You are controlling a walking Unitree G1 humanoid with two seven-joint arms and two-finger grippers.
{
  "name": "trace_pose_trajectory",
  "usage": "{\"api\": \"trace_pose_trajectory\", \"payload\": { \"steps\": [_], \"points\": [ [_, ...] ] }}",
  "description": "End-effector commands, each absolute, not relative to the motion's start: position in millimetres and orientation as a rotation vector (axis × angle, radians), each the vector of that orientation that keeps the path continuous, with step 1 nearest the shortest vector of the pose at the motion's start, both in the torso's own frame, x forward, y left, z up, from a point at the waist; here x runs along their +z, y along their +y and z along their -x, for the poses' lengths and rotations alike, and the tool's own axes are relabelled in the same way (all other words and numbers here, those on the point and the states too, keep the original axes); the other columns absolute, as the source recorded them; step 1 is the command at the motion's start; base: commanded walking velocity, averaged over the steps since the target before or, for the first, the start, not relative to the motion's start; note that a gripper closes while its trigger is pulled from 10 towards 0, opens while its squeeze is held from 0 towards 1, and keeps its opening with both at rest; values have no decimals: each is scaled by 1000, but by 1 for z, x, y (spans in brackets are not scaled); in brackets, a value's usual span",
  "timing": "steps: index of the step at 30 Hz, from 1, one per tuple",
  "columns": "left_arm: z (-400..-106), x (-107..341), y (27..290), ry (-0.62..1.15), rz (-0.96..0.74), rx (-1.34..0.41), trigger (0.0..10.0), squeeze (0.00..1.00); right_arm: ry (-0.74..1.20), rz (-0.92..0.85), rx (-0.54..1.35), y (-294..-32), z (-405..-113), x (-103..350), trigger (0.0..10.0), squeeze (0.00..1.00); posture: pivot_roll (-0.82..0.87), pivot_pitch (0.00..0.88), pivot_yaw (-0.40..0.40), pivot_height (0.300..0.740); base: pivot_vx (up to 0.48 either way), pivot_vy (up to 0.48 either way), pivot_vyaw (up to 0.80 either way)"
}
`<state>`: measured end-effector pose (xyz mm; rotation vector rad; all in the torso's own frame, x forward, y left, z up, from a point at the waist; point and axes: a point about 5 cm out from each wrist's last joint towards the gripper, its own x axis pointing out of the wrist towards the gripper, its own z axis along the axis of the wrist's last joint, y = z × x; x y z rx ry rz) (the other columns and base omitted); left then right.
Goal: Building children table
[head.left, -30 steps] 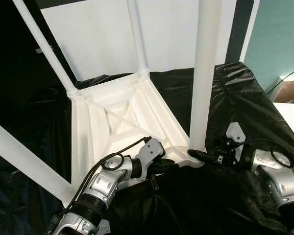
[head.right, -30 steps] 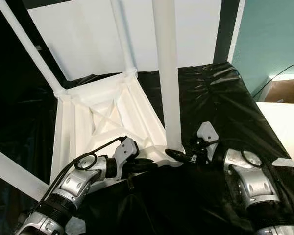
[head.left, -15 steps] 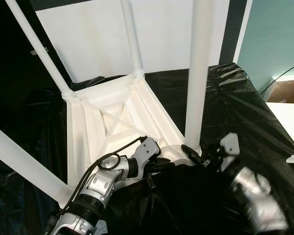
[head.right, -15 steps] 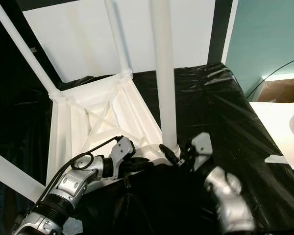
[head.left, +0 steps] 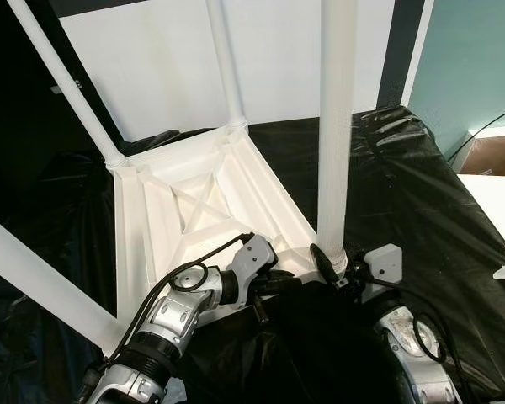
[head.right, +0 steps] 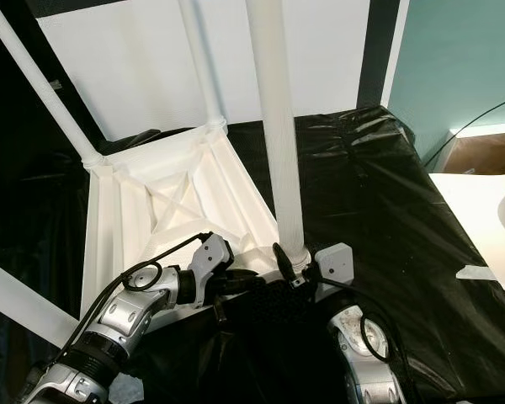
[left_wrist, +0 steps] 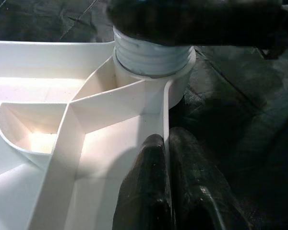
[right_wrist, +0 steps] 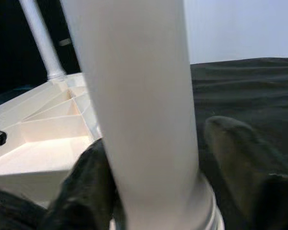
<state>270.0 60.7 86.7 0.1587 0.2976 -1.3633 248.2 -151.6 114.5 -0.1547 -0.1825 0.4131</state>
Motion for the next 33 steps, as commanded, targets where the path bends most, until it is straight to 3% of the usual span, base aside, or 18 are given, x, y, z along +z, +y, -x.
{"api": "trace_pose_trajectory", "payload": {
  "steps": [1,2,3,7,9,14,15,30,32,33],
  "points": [
    [-251,57,66,447,-74,-1421,10000,0,-169,166,471,-153,-252,116,10000,1000,-65,0,99,740,0,0,0],
    [-250,57,66,448,-74,-1421,10000,0,-168,182,481,-154,-254,117,10000,1000,-65,0,99,740,0,0,0],
    [-251,57,65,447,-74,-1422,10000,0,-161,190,522,-161,-263,122,10000,0,-67,0,100,740,0,0,0],
    [-250,56,64,447,-73,-1426,10000,0,-147,217,630,-166,-272,130,10000,0,-72,0,105,740,0,0,0],
    [-250,56,64,448,-73,-1428,10000,0,-91,266,803,-170,-277,135,10000,0,-72,0,104,740,0,0,0],
    [-251,56,64,448,-77,-1424,10000,0,44,236,1014,-183,-278,138,9490,0,-64,0,101,740,0,0,0],
    [-251,56,65,450,-73,-1420,10000,0,69,239,1045,-186,-277,138,0,0,-61,0,100,740,0,0,0],
    [-249,54,65,459,-61,-1420,10000,0,152,231,1083,-194,-272,129,0,0,-70,0,97,740,0,0,0],
    [-249,54,63,457,-62,-1424,10000,0,-3,142,766,-177,-268,121,0,0,-74,0,91,740,0,0,0],
    [-249,54,63,457,-62,-1424,10000,0,-3,142,766,-177,-268,121,0,0,-74,0,91,740,0,0,0]
  ]
}}
